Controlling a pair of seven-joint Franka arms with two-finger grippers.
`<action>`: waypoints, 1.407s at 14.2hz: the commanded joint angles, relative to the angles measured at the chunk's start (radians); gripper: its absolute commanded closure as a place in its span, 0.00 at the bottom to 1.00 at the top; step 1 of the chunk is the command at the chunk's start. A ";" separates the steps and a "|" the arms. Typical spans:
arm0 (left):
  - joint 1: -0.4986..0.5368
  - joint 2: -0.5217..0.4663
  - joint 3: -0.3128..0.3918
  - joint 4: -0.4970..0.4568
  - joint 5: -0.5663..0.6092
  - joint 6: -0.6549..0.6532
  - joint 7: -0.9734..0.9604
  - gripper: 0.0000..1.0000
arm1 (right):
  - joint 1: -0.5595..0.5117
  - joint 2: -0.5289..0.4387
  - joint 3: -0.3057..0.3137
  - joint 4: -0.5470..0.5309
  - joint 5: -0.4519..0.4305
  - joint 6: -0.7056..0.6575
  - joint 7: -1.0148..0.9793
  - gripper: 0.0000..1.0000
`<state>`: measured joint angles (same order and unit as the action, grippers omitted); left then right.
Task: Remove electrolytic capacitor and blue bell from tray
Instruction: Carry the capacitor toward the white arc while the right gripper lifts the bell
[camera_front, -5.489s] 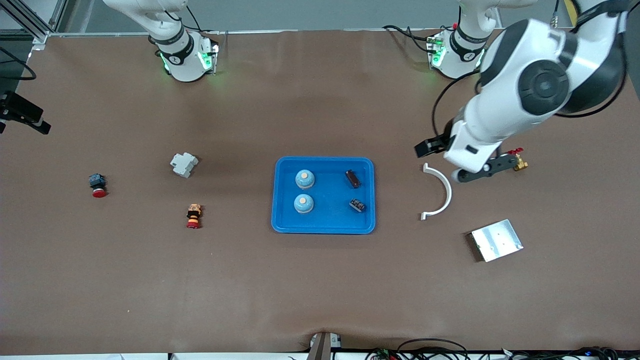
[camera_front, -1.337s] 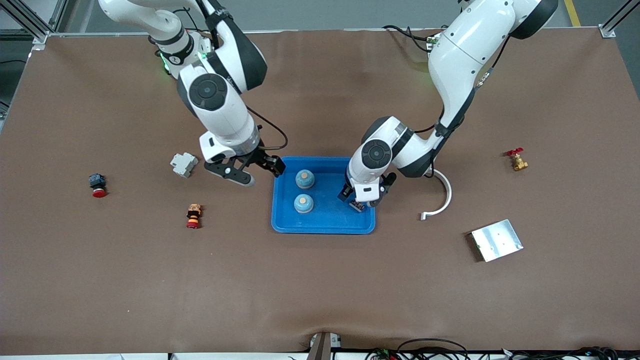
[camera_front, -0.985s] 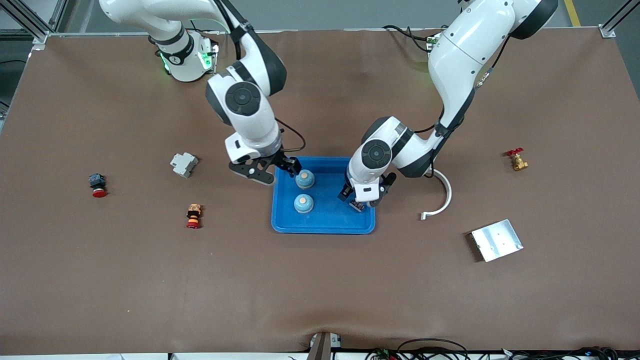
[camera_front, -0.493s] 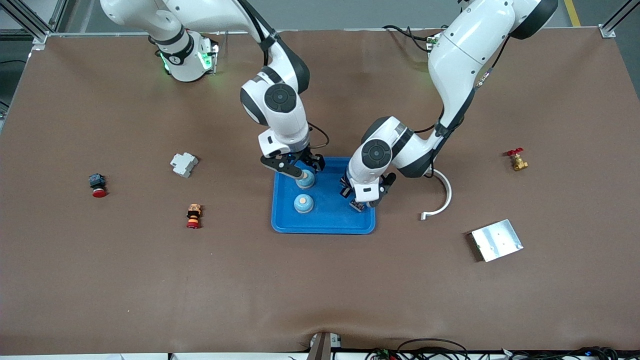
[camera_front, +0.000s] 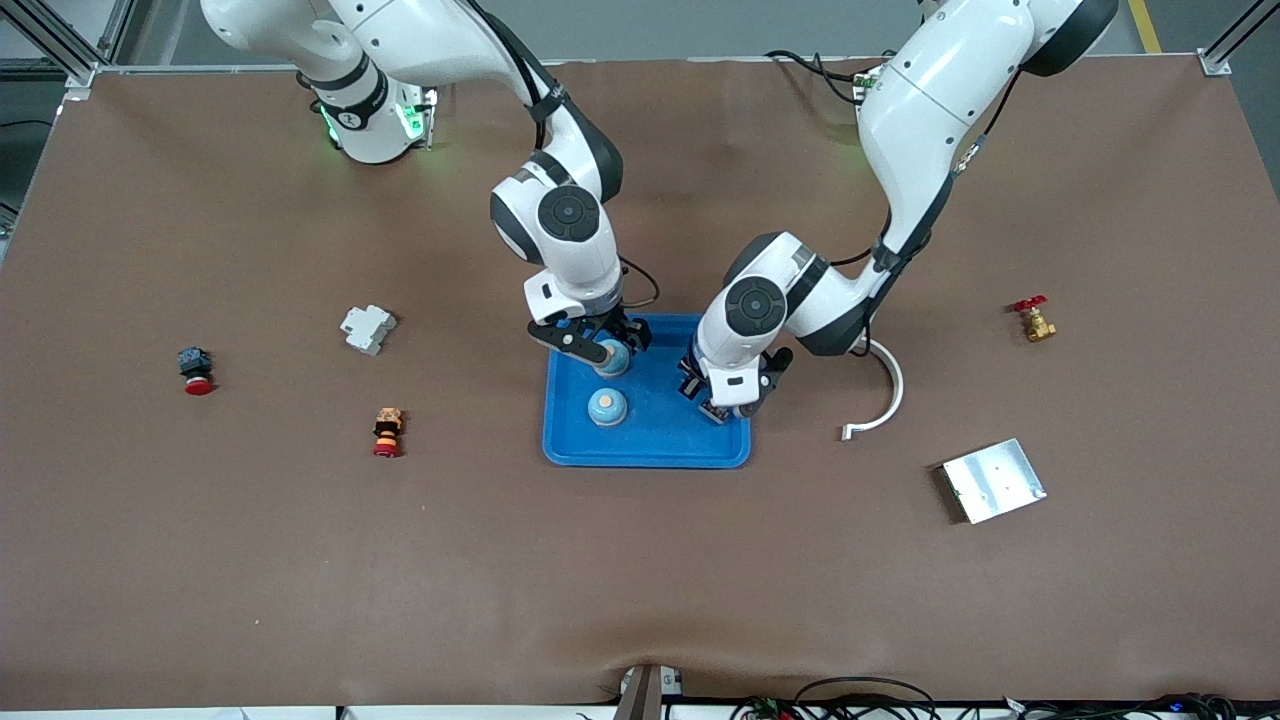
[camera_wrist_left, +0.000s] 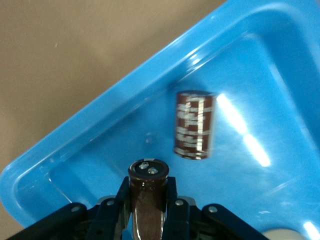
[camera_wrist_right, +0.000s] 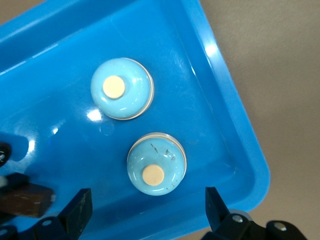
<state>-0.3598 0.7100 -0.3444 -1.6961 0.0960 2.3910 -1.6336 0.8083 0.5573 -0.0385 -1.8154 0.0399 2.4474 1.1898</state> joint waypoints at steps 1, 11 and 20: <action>0.024 -0.093 0.001 -0.016 0.028 -0.006 -0.020 0.95 | 0.015 0.039 -0.008 0.031 -0.015 0.009 0.024 0.00; 0.142 -0.198 0.004 -0.030 0.044 -0.167 0.249 0.98 | 0.022 0.115 -0.012 0.067 -0.028 0.062 0.024 0.00; 0.333 -0.291 -0.004 -0.039 0.044 -0.250 0.753 0.97 | 0.009 0.116 -0.015 0.067 -0.107 0.062 0.021 0.00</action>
<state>-0.0666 0.4592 -0.3378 -1.7035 0.1185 2.1551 -0.9602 0.8161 0.6629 -0.0519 -1.7645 -0.0428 2.5094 1.1908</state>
